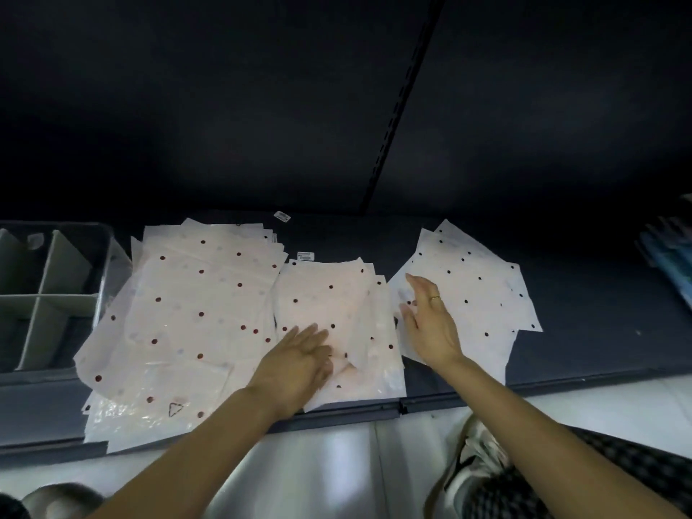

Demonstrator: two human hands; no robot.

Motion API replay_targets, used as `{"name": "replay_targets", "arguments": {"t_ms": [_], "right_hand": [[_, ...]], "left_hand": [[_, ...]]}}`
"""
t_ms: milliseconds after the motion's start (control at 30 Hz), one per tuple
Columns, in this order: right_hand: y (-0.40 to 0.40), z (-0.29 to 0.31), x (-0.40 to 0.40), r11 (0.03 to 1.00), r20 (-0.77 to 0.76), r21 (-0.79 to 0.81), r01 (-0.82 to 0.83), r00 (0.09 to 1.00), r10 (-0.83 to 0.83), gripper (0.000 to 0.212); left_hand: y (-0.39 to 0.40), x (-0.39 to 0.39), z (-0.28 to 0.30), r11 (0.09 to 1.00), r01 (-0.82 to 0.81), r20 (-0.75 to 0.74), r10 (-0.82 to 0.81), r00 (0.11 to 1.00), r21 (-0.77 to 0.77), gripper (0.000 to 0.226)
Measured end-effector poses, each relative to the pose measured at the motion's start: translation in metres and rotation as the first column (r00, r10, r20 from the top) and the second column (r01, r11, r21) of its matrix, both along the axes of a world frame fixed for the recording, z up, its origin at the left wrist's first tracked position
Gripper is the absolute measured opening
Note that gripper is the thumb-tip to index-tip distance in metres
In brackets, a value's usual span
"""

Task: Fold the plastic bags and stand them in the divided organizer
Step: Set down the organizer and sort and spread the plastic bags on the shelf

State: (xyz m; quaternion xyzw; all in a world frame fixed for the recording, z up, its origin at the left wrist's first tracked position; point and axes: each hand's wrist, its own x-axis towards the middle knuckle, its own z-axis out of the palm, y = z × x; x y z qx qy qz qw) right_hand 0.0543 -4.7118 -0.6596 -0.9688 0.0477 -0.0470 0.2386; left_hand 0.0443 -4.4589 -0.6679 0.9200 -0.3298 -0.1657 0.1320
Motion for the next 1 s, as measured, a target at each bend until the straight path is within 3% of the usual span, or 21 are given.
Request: {"name": "replay_targets", "arguments": {"t_ms": [33,133,200,300,400,467,567,700,867,1000], "right_hand": [[-0.014,-0.004,-0.001,0.995,-0.011,-0.042,0.095,0.995,-0.096,0.055],[-0.058,-0.017,-0.011,0.952,-0.293,-0.206,0.226,0.914,-0.280,0.074],[-0.075,-0.027,-0.023,0.947,-0.380,-0.236,0.217,0.876,-0.296,0.073],[-0.084,-0.035,-0.030,0.952,-0.186,-0.074,0.299,0.933,-0.307,0.042],[-0.083,-0.029,-0.026,0.919,-0.077,0.050,0.391,0.919,-0.387,0.027],[-0.082,-0.023,-0.021,0.909,-0.103,0.089,0.406,0.912,-0.397,0.032],[-0.080,-0.016,-0.015,0.925,-0.178,0.127,0.357,0.926,-0.333,0.034],[-0.081,-0.014,-0.015,0.922,-0.197,0.144,0.358,0.924,-0.328,0.015],[-0.077,0.000,-0.018,0.865,-0.073,0.263,0.428,0.903,-0.424,0.014],[-0.054,0.027,-0.015,0.944,0.057,0.202,0.261,0.959,-0.278,0.015]], "left_hand": [[-0.004,0.000,0.001,1.000,0.010,0.013,-0.010,1.000,-0.004,0.042],[-0.012,0.004,0.008,1.000,0.031,0.047,-0.031,0.998,0.007,0.044],[-0.017,0.011,0.013,0.997,0.020,0.057,-0.024,0.998,0.068,0.070],[-0.024,0.018,0.017,0.992,-0.016,0.031,0.012,0.999,0.122,0.112],[-0.026,0.020,0.015,0.985,-0.012,-0.036,0.018,0.999,0.171,0.127],[-0.025,0.021,0.012,0.971,0.018,-0.101,0.007,0.995,0.239,0.119],[-0.020,0.023,0.007,0.941,-0.010,-0.099,0.046,0.994,0.337,0.088],[-0.008,0.027,0.004,0.926,-0.020,-0.089,0.058,0.994,0.378,0.074],[0.000,0.029,-0.003,0.959,-0.065,-0.128,0.104,0.986,0.275,0.075],[0.003,0.026,0.002,0.984,-0.142,-0.179,0.159,0.971,0.106,0.067]]}}
